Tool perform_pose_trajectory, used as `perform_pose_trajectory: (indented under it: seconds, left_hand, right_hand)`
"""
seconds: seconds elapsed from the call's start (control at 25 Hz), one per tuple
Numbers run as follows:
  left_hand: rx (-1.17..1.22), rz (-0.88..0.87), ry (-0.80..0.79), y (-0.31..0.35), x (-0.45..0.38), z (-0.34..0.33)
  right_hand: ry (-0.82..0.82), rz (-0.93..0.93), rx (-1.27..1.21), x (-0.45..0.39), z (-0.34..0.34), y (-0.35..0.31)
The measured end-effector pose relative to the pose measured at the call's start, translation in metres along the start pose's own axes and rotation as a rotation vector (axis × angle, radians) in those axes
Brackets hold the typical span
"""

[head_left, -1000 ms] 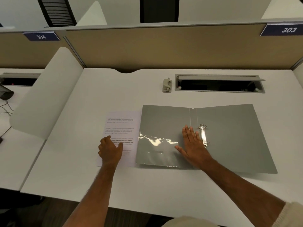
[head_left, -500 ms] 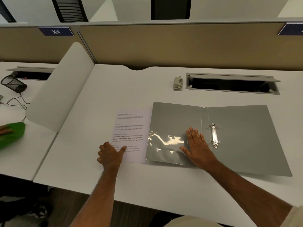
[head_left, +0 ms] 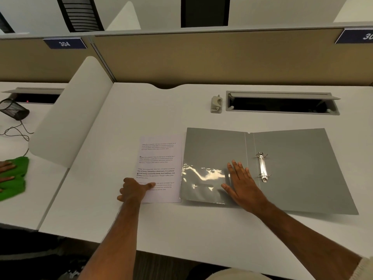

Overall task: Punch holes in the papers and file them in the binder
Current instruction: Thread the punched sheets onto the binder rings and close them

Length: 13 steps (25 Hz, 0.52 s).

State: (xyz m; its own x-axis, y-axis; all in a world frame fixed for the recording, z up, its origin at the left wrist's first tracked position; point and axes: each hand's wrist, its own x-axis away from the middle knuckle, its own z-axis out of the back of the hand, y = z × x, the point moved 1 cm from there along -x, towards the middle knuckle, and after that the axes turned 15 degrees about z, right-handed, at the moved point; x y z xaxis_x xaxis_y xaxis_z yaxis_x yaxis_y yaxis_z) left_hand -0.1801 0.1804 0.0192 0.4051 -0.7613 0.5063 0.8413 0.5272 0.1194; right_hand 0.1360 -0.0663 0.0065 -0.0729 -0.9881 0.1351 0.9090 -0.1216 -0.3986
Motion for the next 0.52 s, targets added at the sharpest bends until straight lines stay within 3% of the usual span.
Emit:
perform_pose_trajectory:
  seconds: [0.32, 0.52]
  left_hand:
    - [-0.092, -0.016, -0.020, 0.0016, -0.0014, 0.0081]
    - [-0.009, -0.053, -0.061, -0.0019, -0.0061, 0.0057]
  right_hand:
    - [0.008, -0.003, -0.046, -0.0017, 0.0017, -0.0008]
    - [0.016, -0.007, -0.064, -0.0013, 0.0022, 0.0006]
